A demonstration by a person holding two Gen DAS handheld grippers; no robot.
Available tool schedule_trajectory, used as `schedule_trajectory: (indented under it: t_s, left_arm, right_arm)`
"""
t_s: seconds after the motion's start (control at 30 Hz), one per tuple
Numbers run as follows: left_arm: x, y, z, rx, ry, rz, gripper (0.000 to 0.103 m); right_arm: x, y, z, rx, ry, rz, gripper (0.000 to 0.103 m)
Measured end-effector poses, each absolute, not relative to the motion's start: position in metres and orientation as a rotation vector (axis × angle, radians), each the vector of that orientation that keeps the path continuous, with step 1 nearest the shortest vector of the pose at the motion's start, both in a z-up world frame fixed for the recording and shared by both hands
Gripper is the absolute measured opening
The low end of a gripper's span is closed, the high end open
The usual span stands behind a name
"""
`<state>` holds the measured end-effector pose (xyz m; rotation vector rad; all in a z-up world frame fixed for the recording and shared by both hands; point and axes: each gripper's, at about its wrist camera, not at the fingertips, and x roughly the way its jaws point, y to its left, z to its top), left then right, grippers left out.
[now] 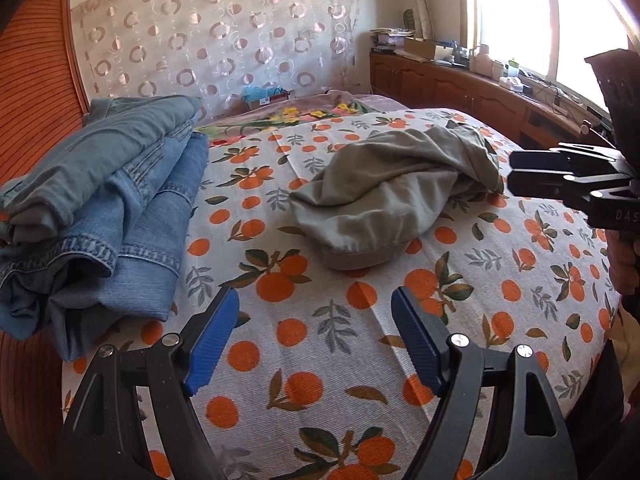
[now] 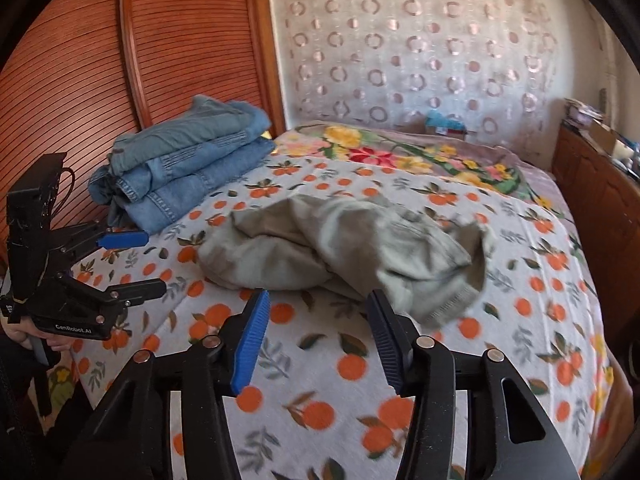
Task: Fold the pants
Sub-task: 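Move both grippers toward the crumpled grey-green garment, then grasp a garment edge with the right gripper while the left gripper grasps another edge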
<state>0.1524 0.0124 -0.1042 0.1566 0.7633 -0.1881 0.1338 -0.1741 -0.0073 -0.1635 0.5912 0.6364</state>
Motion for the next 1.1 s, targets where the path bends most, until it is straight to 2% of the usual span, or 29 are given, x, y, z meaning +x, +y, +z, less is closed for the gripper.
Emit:
schedule_trajectory:
  t_s: [0.53, 0.57, 0.63, 0.67, 1.1]
  left_arm:
    - [0.143, 0.049, -0.107, 0.095, 0.768, -0.127, 0.08]
    - [0.142, 0.05, -0.107, 0.093, 0.767, -0.128, 0.08]
    - [0.142, 0.05, -0.108, 0.088, 0.767, -0.127, 0.08]
    - [0.142, 0.049, -0.108, 0.087, 0.767, -0.127, 0.08]
    - [0.145, 0.025, -0.104, 0.11, 0.722, -0.136, 0.08]
  right_arm:
    - [0.195, -0.116, -0.028, -0.35, 0.703, 0.74, 0.049]
    - [0.197, -0.116, -0.03, -0.362, 0.713, 0.74, 0.047]
    - [0.198, -0.117, -0.031, -0.392, 0.698, 0.719, 0.025]
    - [0.2, -0.118, -0.03, -0.396, 0.691, 0.709, 0.008]
    - [0.171, -0.233, 0.038, -0.161, 0.516, 0.65, 0.006]
